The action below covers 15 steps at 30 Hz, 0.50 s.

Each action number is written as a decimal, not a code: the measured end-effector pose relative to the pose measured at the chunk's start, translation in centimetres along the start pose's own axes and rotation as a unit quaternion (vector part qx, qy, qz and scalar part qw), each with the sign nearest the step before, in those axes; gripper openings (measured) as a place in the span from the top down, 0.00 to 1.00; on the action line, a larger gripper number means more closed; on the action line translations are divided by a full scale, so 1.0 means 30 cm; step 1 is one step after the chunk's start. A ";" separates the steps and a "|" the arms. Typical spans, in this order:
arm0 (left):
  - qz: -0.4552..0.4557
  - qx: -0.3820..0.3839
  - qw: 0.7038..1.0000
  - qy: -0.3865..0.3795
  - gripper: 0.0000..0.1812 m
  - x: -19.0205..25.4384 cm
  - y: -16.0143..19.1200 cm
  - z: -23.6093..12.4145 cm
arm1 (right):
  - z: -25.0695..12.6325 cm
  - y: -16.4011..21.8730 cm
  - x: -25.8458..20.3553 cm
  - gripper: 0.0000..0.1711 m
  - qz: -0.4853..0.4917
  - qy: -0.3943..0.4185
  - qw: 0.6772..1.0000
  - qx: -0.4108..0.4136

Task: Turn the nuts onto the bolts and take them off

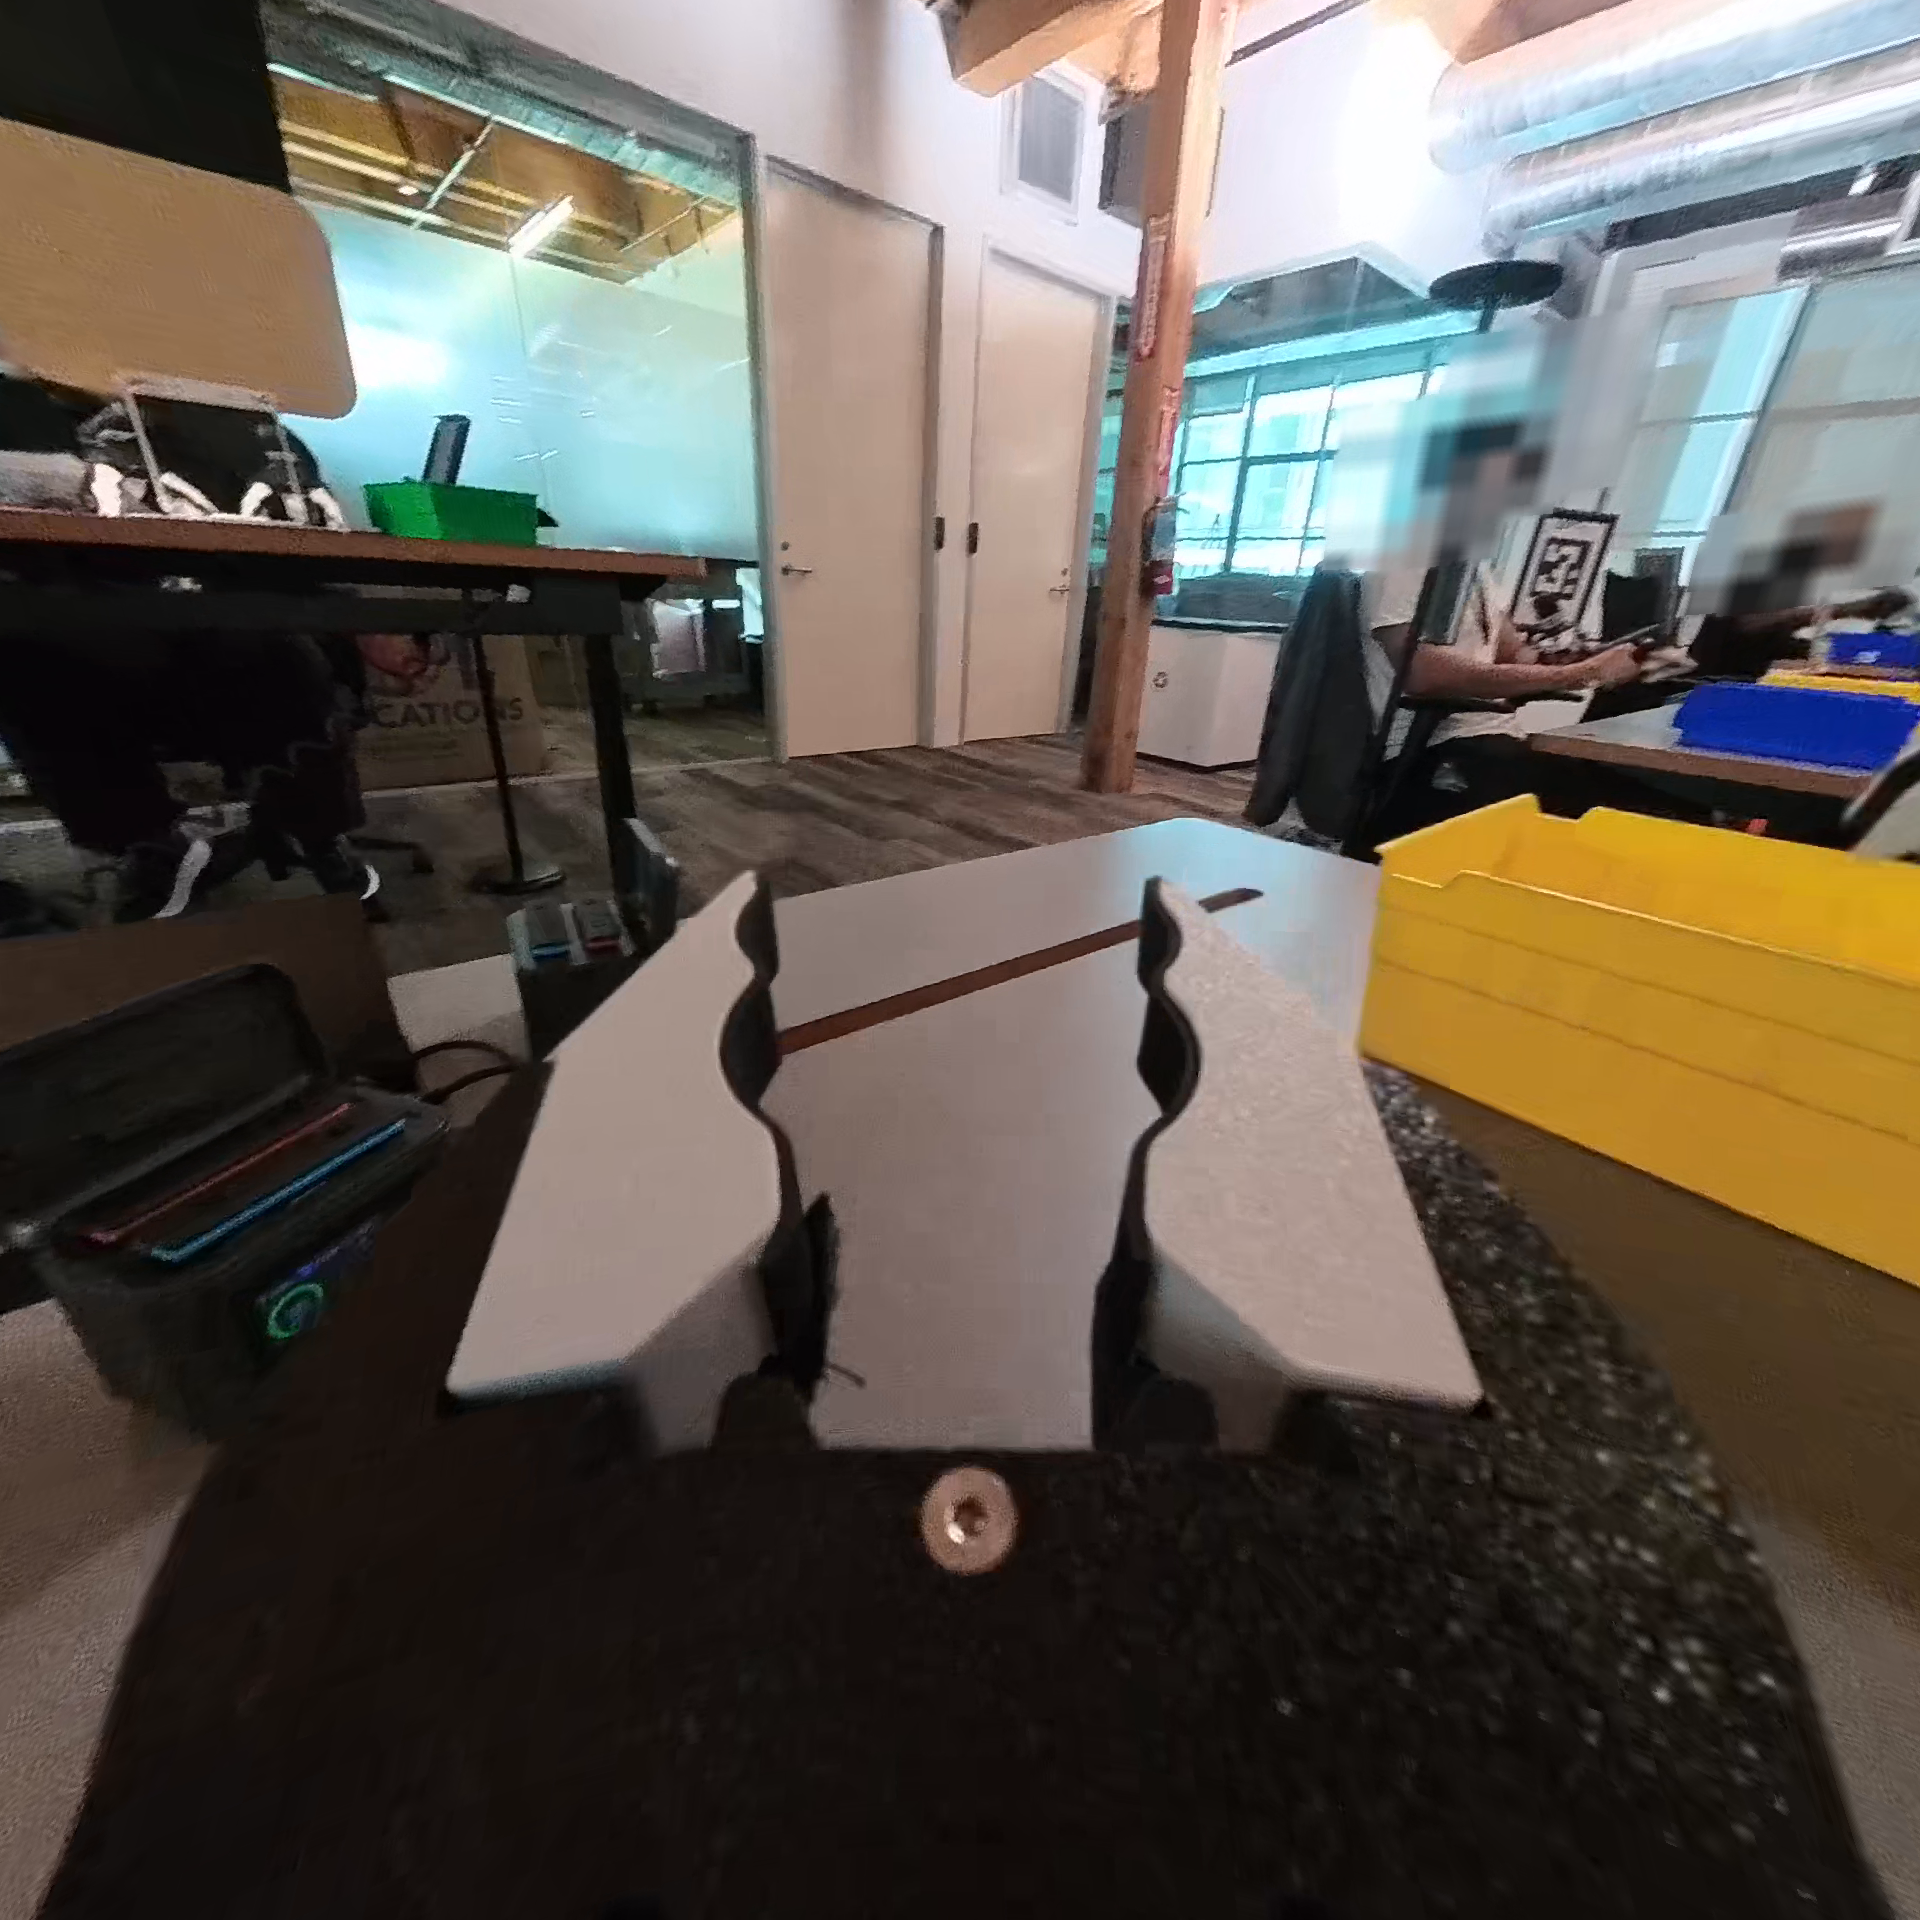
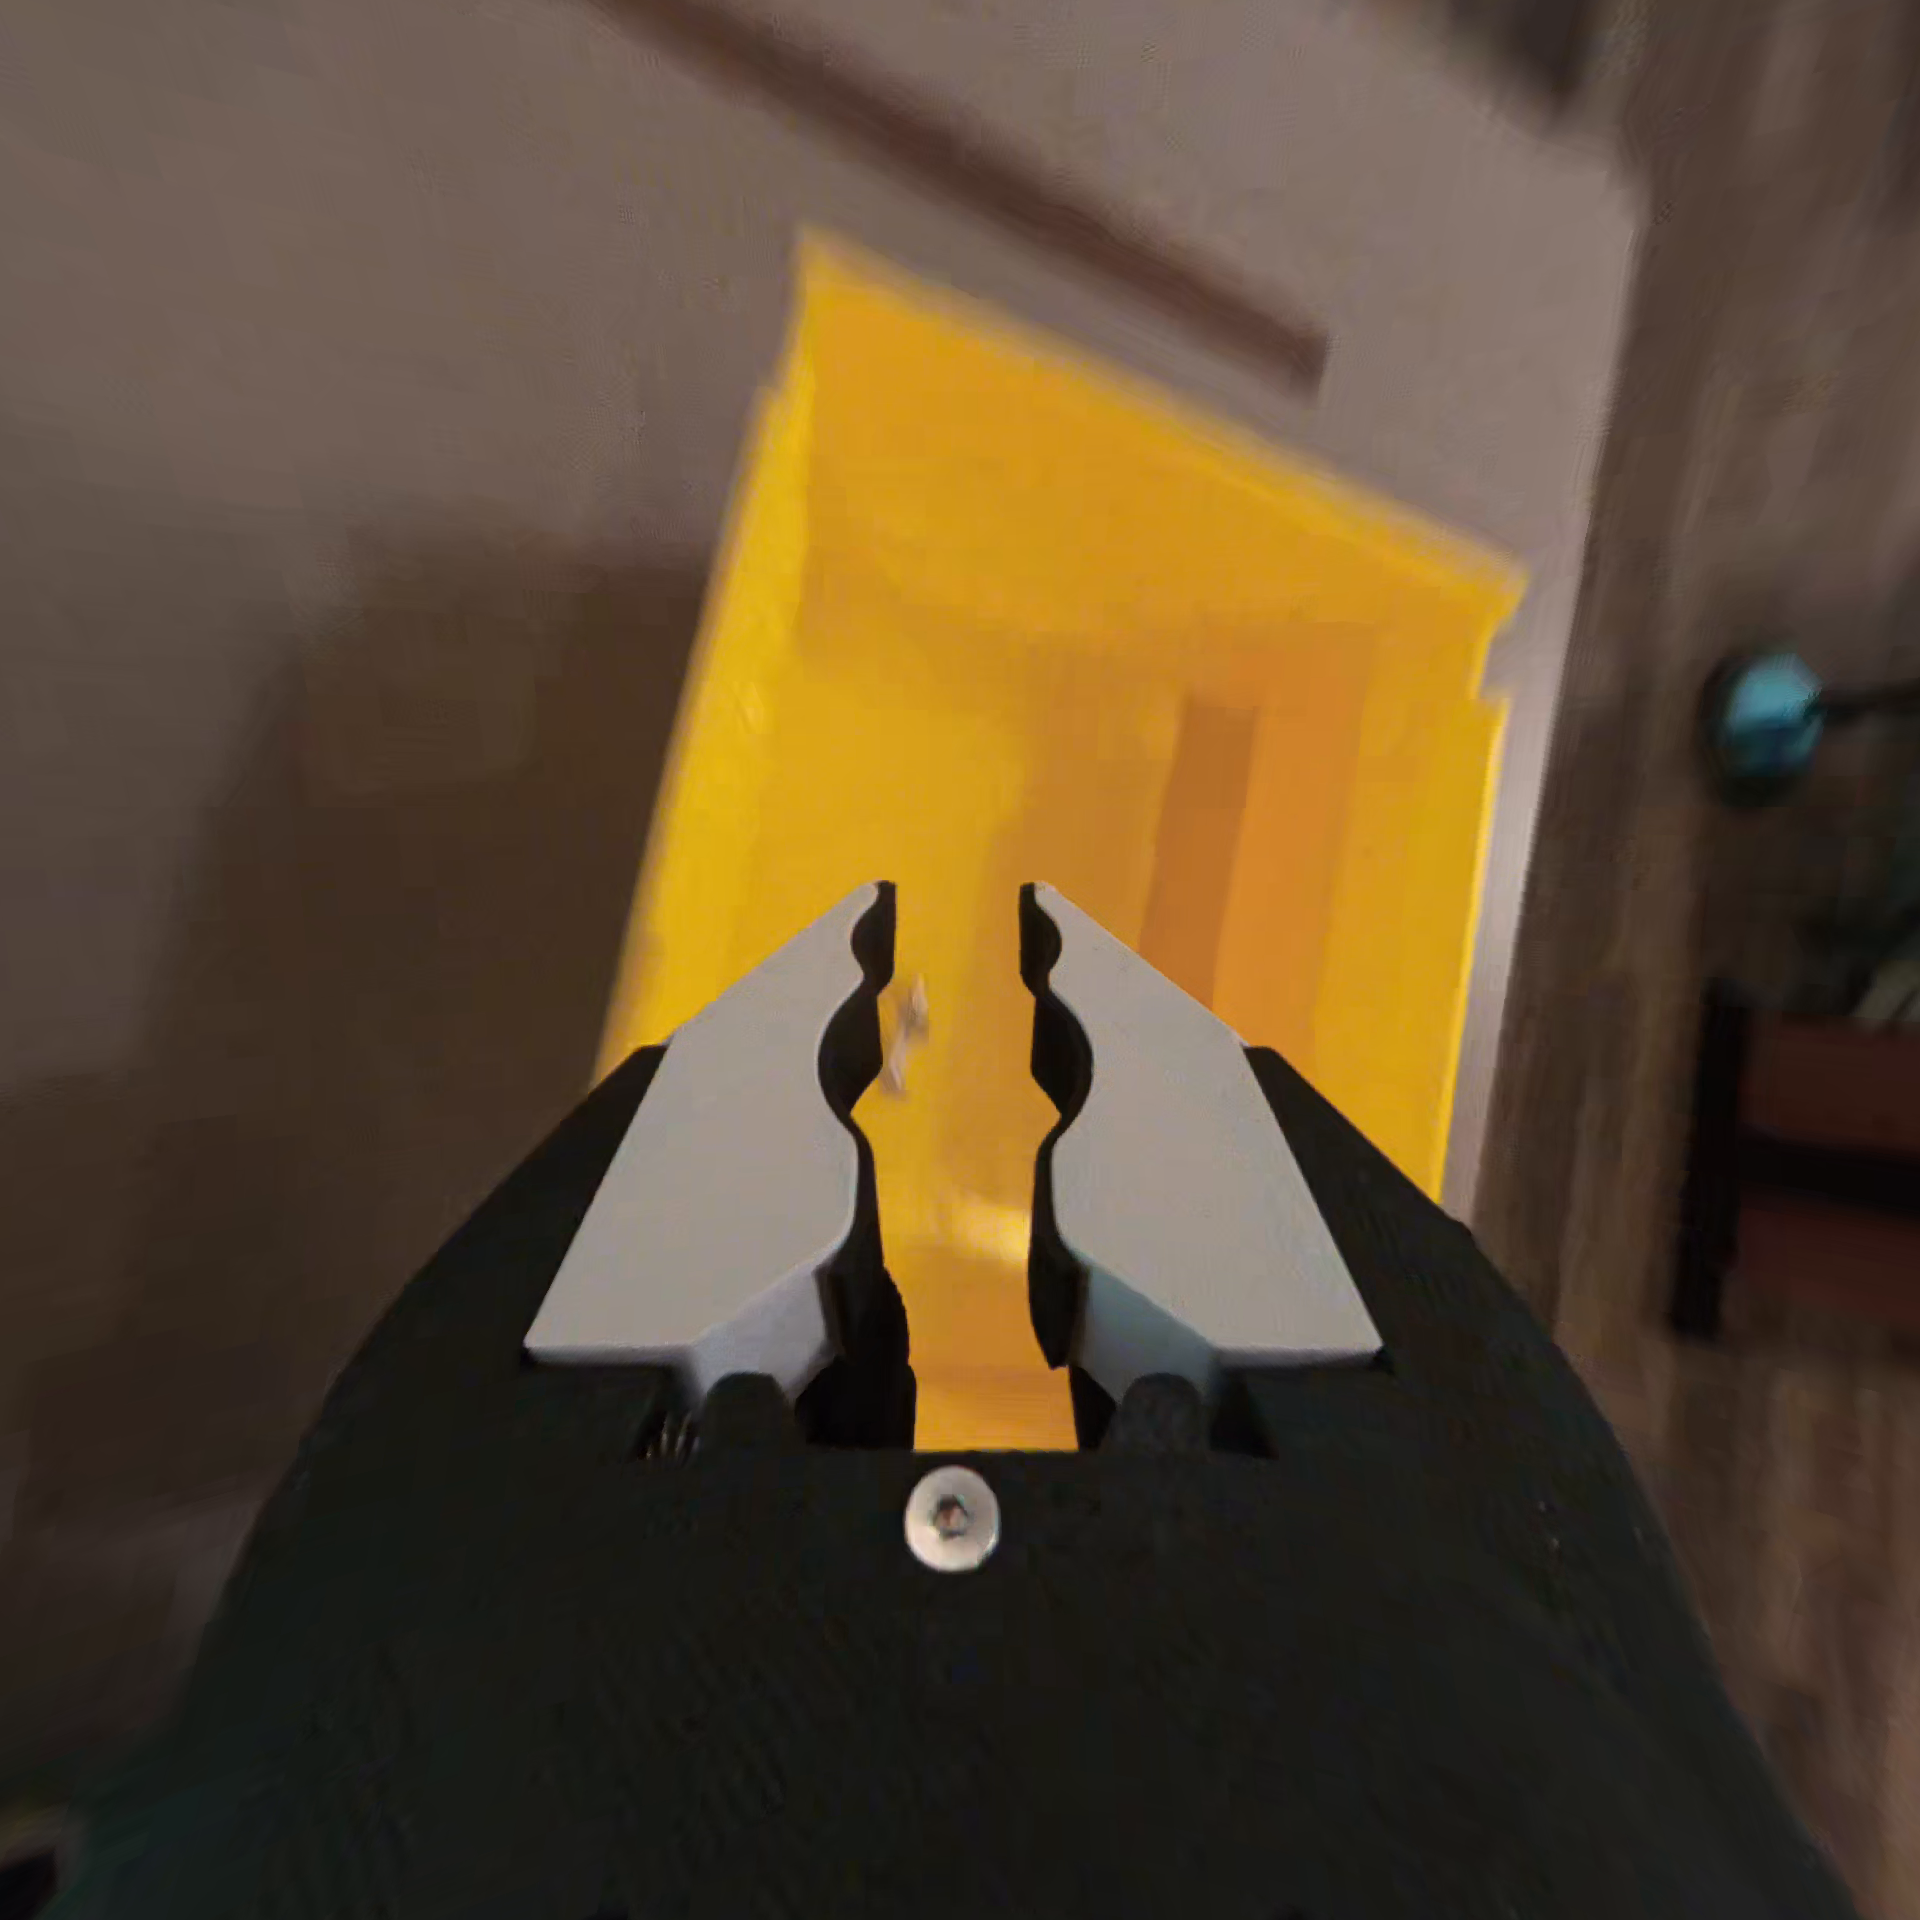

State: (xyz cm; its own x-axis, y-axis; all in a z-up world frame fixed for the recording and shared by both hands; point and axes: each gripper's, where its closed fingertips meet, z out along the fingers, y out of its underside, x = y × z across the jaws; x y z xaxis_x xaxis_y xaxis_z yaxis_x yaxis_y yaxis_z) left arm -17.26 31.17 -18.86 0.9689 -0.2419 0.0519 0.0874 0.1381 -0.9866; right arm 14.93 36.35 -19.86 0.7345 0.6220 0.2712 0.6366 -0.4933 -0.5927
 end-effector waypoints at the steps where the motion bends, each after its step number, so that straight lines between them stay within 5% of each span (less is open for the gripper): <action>1: 0.010 -0.011 1.000 -0.017 0.66 -0.014 0.010 -0.001 | -0.034 -0.116 -0.064 0.88 -0.003 -0.019 0.996 0.085; 3: 0.035 -0.036 0.997 -0.052 0.73 -0.040 0.032 -0.004 | -0.129 -0.337 -0.289 0.89 -0.025 -0.125 0.953 0.276; 5: 0.055 -0.060 0.994 -0.073 0.77 -0.055 0.056 -0.003 | -0.160 -0.441 -0.452 0.91 -0.036 -0.168 0.909 0.379; 9: 0.053 -0.074 0.992 -0.085 0.89 -0.062 0.078 0.000 | -0.023 -0.519 -0.633 0.91 0.010 -0.196 0.874 0.444; 11: 0.064 -0.051 0.993 -0.085 0.94 -0.052 0.052 -0.003 | 0.021 -0.527 -0.682 1.00 0.032 -0.210 0.850 0.482; 15: 0.094 -0.066 0.988 -0.107 0.94 -0.073 0.063 -0.007 | 0.075 -0.513 -0.689 1.00 0.023 -0.138 0.817 0.559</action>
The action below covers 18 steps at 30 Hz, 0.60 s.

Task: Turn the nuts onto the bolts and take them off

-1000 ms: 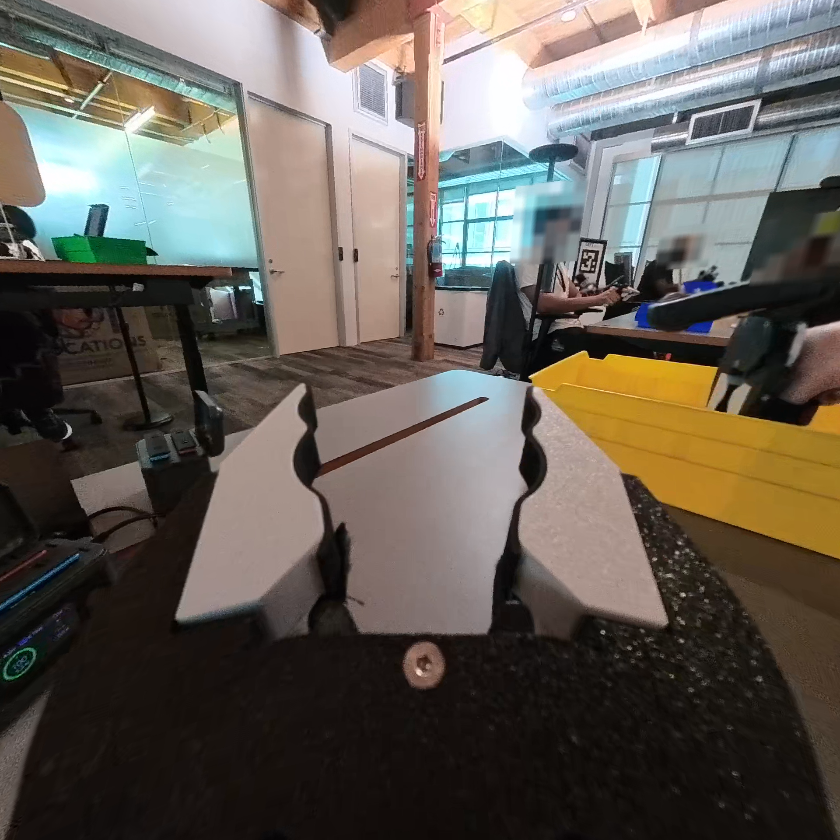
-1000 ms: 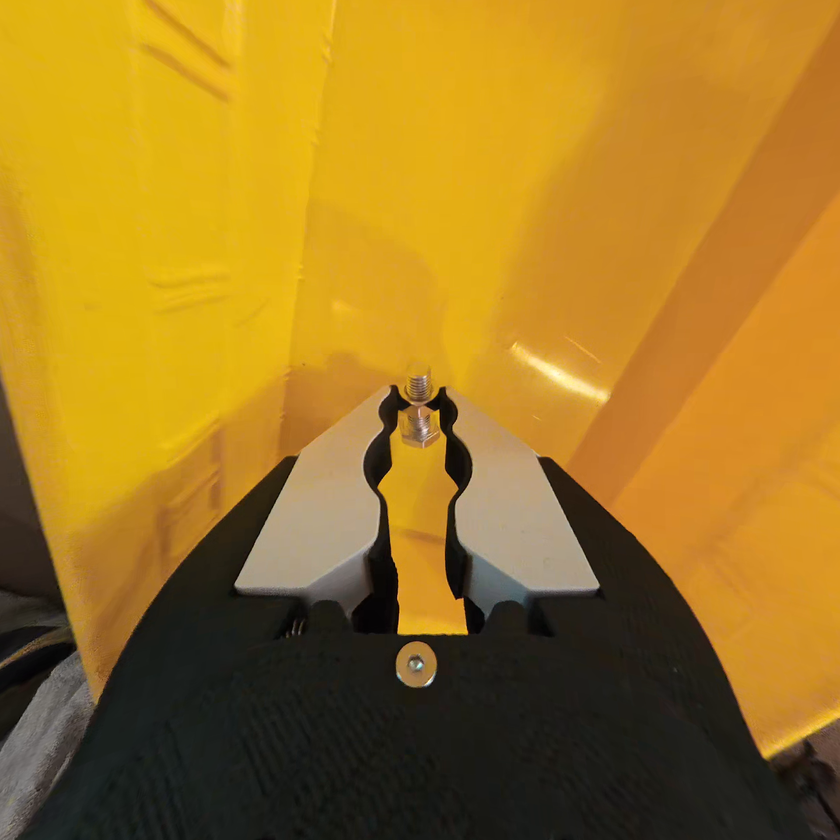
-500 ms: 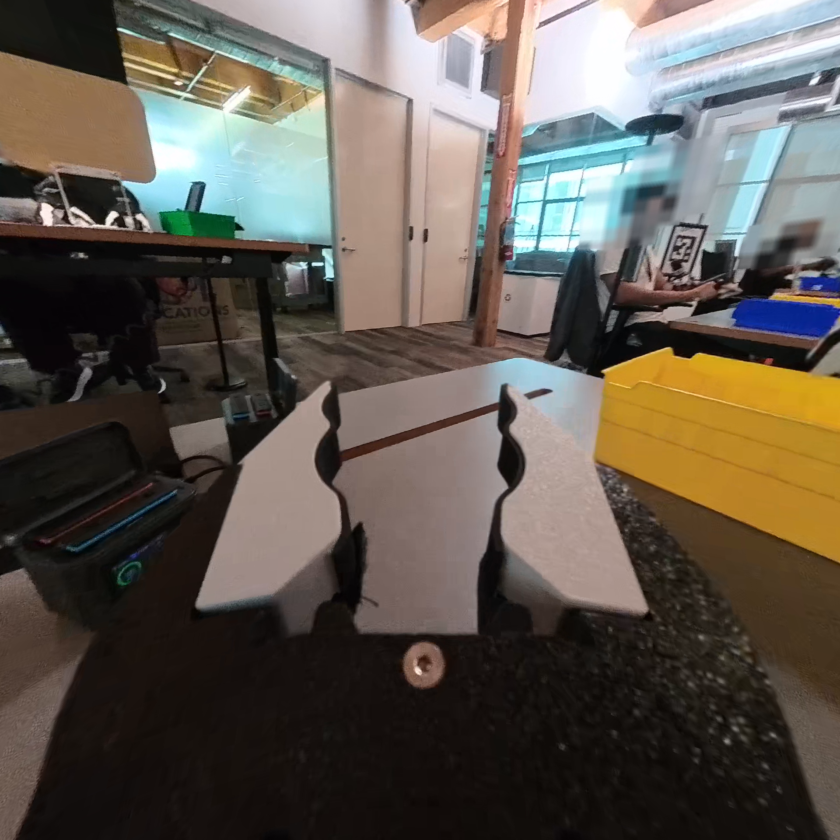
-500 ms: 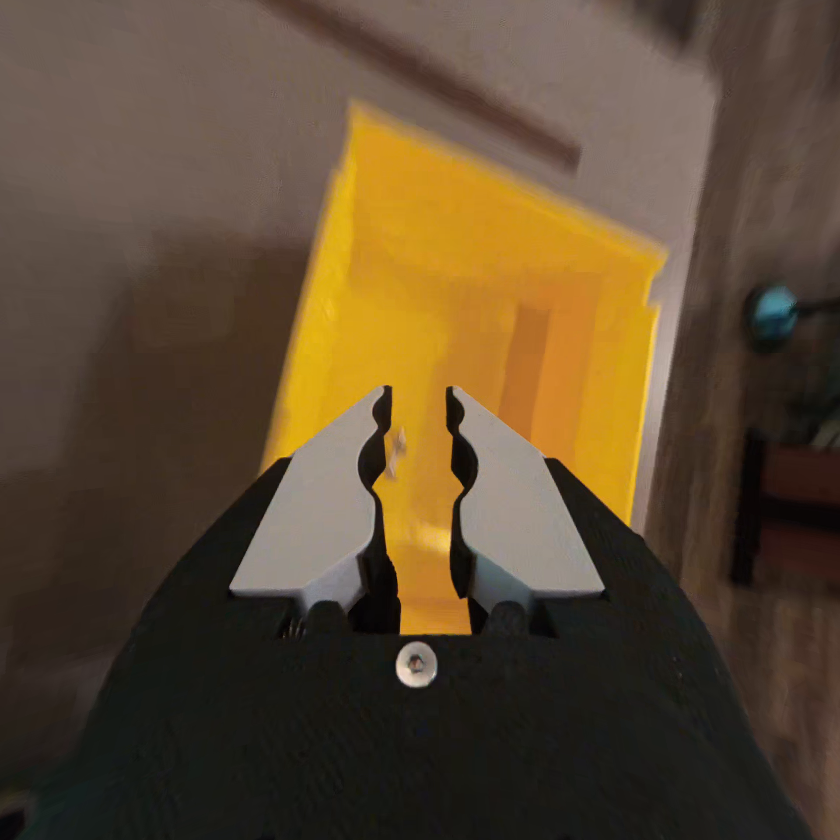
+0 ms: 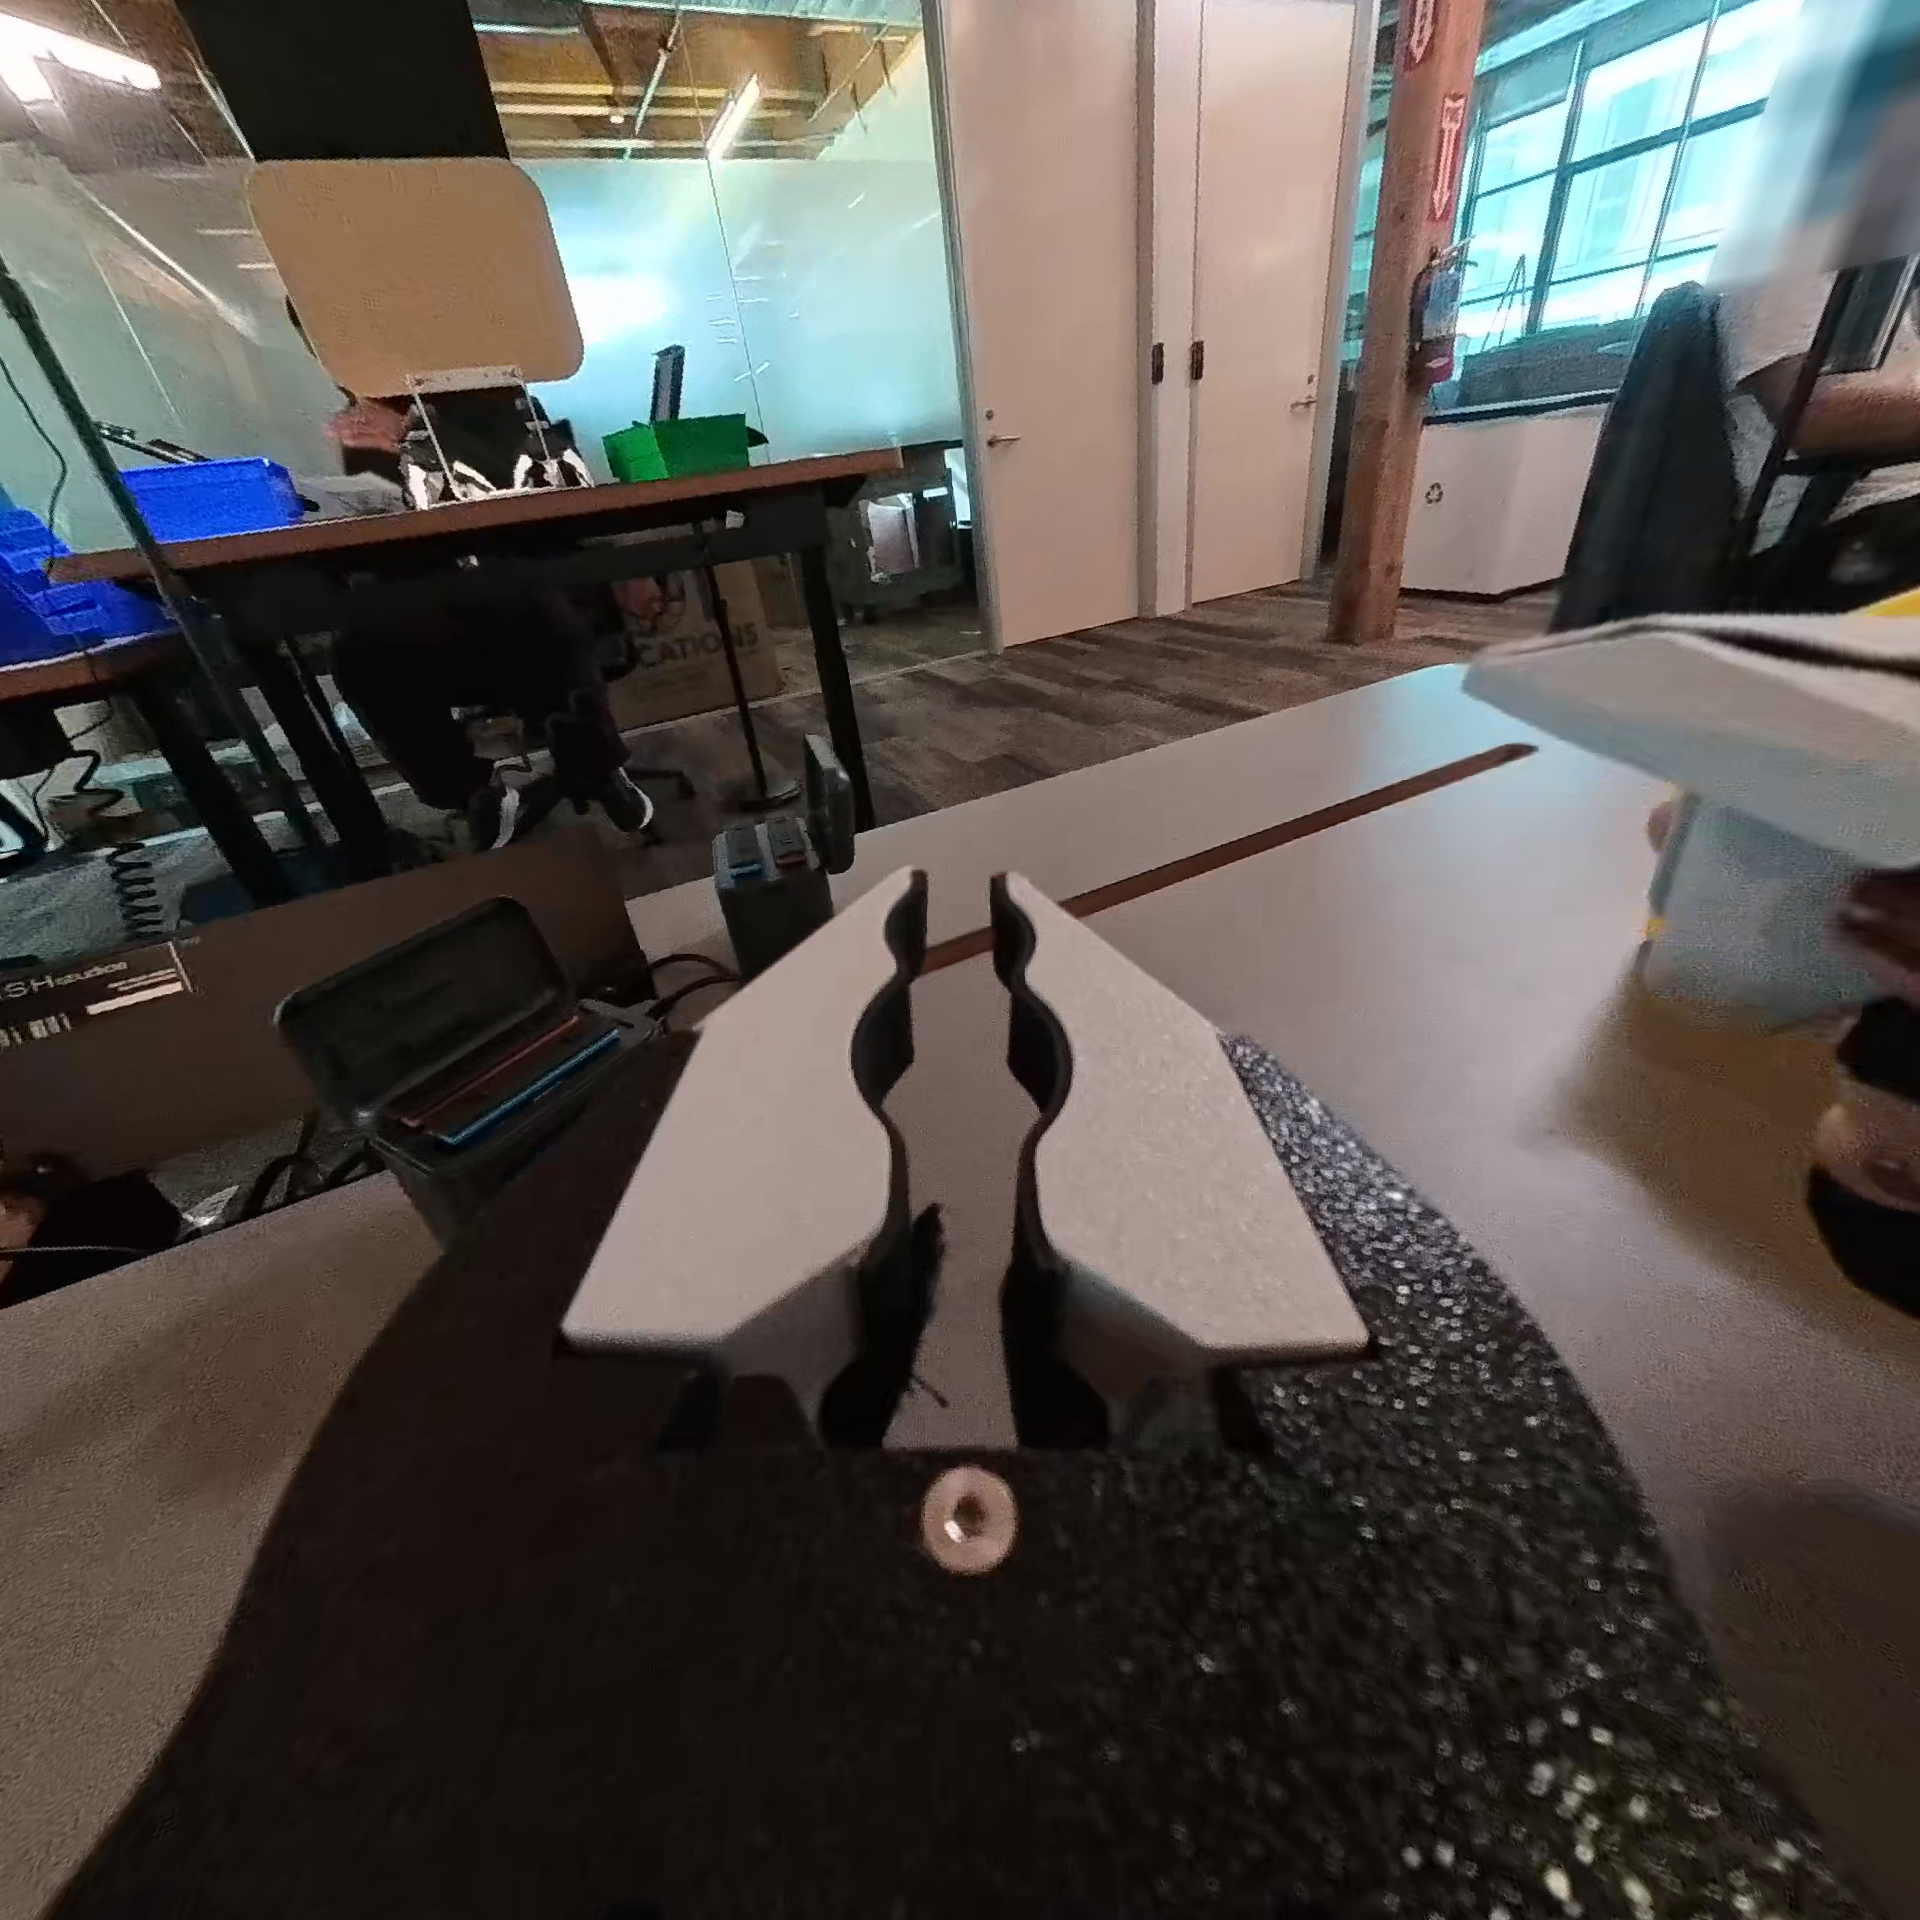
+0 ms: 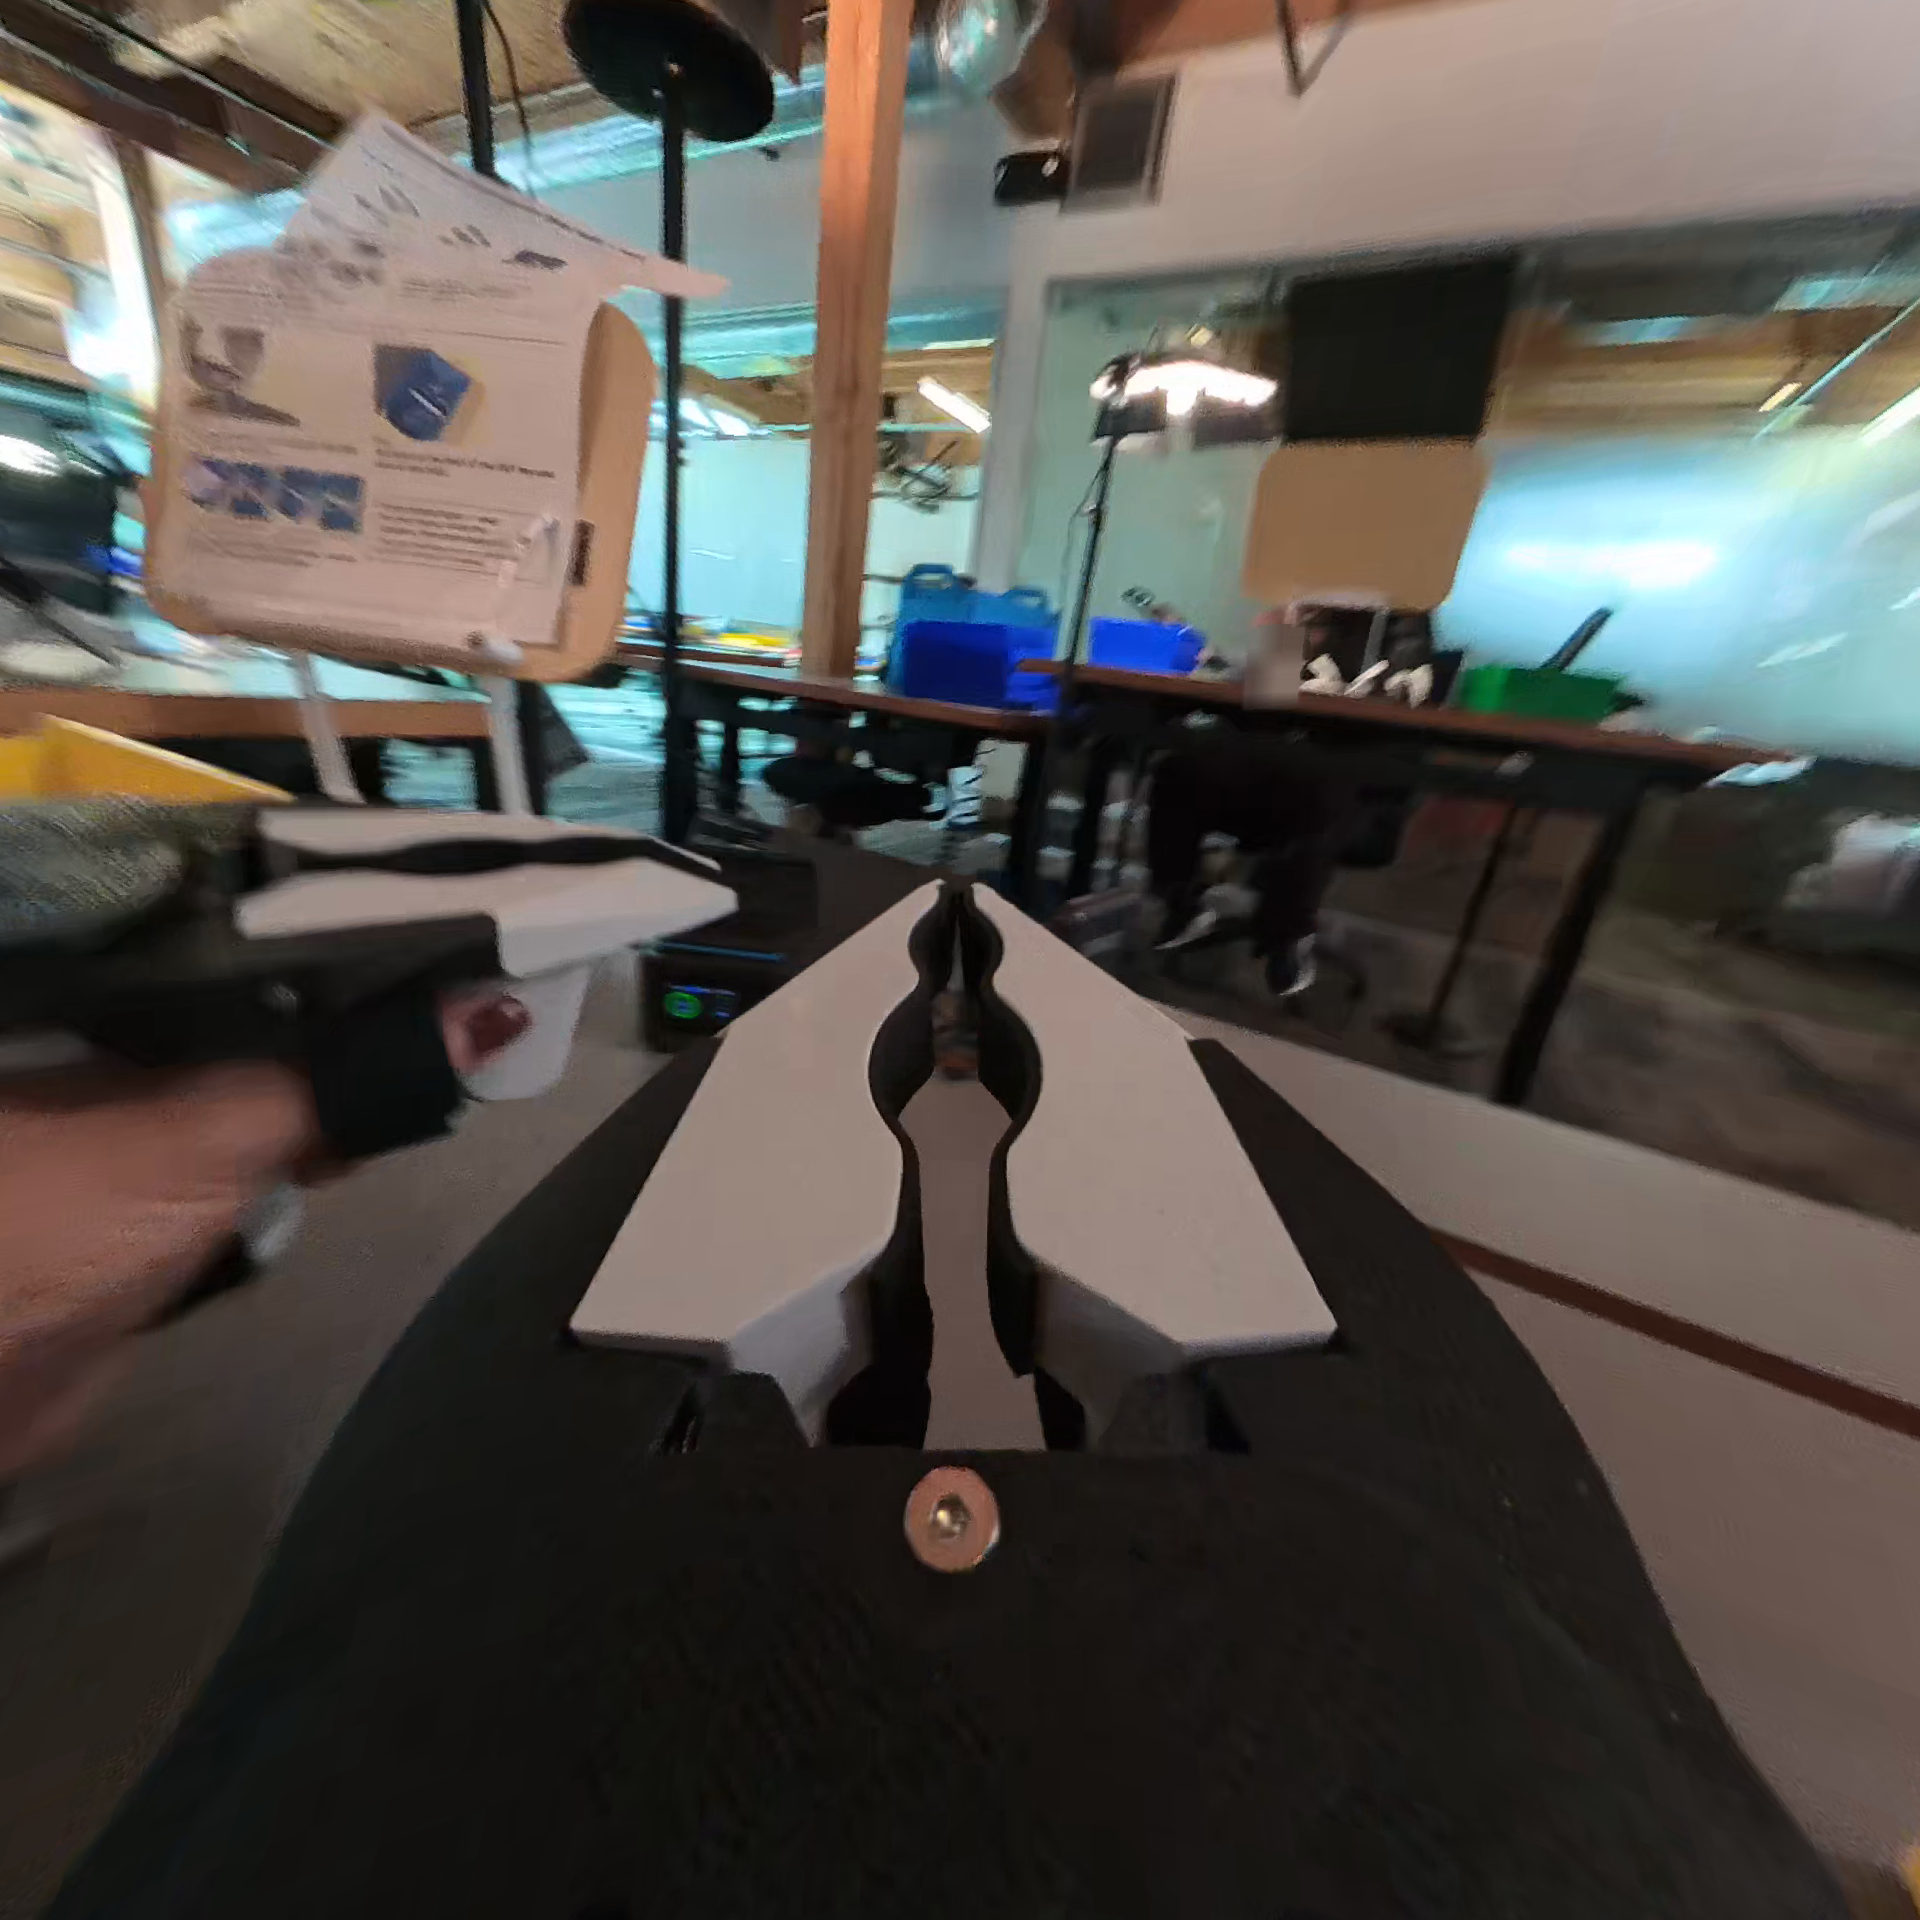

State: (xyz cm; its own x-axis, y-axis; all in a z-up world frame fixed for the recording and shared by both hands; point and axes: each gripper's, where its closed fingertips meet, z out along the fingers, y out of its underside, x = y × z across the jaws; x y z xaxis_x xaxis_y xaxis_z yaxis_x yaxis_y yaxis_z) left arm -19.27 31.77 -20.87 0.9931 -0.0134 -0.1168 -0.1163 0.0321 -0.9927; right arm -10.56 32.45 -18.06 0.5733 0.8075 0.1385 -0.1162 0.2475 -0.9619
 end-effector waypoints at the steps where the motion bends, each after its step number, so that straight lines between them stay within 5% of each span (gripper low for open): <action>1: 0.000 -0.001 1.000 0.001 0.94 0.002 0.003 0.001 | -0.004 0.018 -0.004 1.00 -0.036 0.007 0.999 0.006; 7: 0.008 -0.011 1.000 -0.001 0.95 0.008 0.021 0.008 | 0.001 0.112 -0.037 1.00 -0.101 -0.014 0.994 -0.030; 18: 0.017 -0.008 1.000 0.021 0.99 0.024 -0.001 0.004 | -0.007 0.102 -0.067 1.00 -0.128 -0.034 0.991 -0.017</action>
